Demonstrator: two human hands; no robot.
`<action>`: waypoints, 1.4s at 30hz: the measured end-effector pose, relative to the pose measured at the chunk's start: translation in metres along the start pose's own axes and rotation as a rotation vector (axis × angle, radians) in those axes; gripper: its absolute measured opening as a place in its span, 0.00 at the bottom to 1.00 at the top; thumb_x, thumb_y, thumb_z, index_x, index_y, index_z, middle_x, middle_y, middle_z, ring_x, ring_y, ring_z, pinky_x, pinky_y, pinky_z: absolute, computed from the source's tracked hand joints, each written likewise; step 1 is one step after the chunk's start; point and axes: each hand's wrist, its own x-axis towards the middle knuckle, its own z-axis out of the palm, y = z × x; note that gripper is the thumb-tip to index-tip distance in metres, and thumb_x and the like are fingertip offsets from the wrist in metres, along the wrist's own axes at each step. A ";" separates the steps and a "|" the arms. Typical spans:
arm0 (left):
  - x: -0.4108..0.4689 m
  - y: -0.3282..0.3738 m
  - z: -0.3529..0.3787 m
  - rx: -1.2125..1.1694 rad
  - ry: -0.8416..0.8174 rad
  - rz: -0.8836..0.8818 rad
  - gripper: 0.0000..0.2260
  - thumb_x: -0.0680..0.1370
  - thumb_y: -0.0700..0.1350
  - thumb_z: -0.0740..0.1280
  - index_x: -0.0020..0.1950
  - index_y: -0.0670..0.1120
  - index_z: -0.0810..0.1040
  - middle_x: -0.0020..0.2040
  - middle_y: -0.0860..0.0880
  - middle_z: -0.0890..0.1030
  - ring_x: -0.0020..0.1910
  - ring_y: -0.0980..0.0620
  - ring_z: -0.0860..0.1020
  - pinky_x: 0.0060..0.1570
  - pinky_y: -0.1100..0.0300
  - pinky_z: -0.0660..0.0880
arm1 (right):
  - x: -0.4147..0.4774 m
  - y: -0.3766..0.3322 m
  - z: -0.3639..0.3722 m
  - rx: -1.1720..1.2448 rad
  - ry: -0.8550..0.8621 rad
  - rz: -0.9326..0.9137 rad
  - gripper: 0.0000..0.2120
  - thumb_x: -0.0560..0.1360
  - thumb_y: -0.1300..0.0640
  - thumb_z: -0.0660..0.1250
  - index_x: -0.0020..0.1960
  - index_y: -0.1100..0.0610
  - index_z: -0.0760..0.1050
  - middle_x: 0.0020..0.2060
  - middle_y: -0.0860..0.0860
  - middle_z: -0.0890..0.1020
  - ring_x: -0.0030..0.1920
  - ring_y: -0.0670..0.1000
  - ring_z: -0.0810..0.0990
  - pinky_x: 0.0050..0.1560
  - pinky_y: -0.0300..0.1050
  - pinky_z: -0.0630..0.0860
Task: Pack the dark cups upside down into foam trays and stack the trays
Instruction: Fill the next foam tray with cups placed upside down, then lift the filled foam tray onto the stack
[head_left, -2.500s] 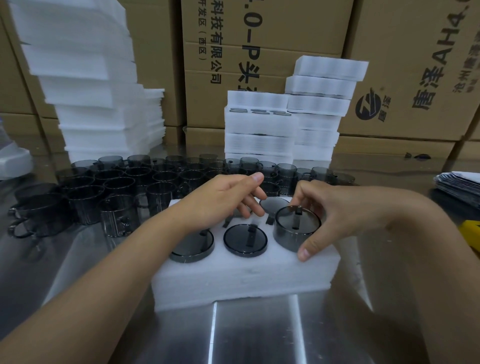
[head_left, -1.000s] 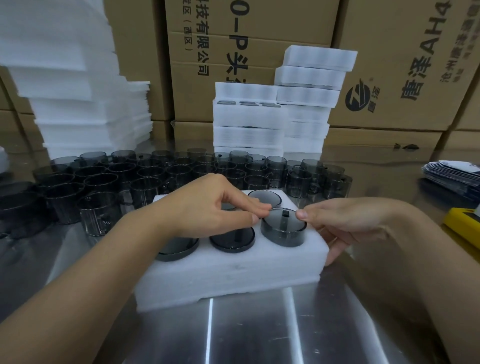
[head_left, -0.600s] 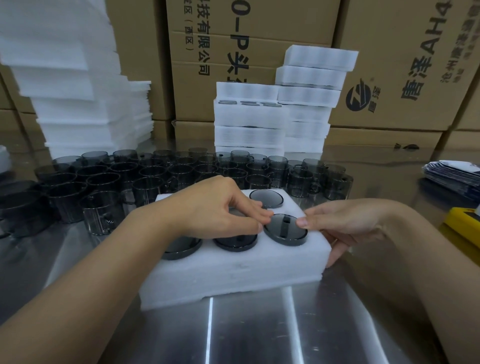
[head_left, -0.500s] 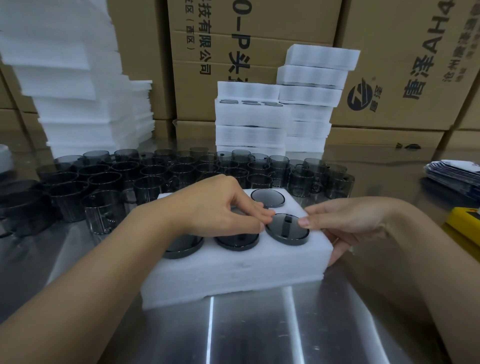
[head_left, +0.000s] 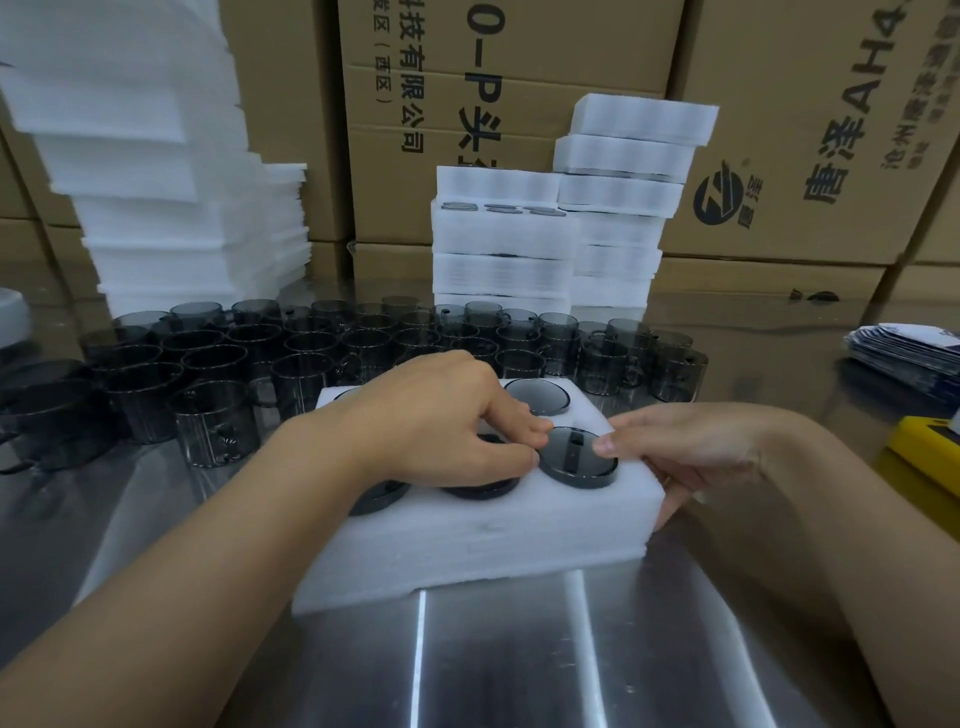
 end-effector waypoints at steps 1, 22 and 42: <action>0.000 0.000 0.000 -0.008 -0.007 -0.004 0.15 0.69 0.55 0.65 0.53 0.58 0.84 0.55 0.67 0.80 0.59 0.71 0.73 0.63 0.60 0.71 | -0.001 -0.001 0.001 -0.030 0.017 -0.007 0.32 0.64 0.39 0.74 0.61 0.56 0.75 0.50 0.56 0.85 0.50 0.56 0.84 0.42 0.45 0.81; -0.103 0.007 -0.004 0.615 0.019 0.076 0.42 0.54 0.66 0.77 0.67 0.56 0.75 0.45 0.60 0.82 0.37 0.60 0.79 0.45 0.65 0.66 | -0.045 0.008 0.088 -1.347 0.847 -0.848 0.26 0.61 0.51 0.81 0.59 0.50 0.81 0.36 0.47 0.78 0.40 0.52 0.79 0.59 0.53 0.76; 0.199 -0.142 -0.153 0.757 0.271 -0.138 0.27 0.81 0.45 0.61 0.75 0.64 0.56 0.61 0.48 0.71 0.57 0.48 0.71 0.36 0.57 0.65 | 0.094 -0.162 -0.160 -1.117 1.172 -0.406 0.24 0.78 0.52 0.65 0.73 0.41 0.64 0.59 0.55 0.72 0.66 0.55 0.64 0.45 0.47 0.64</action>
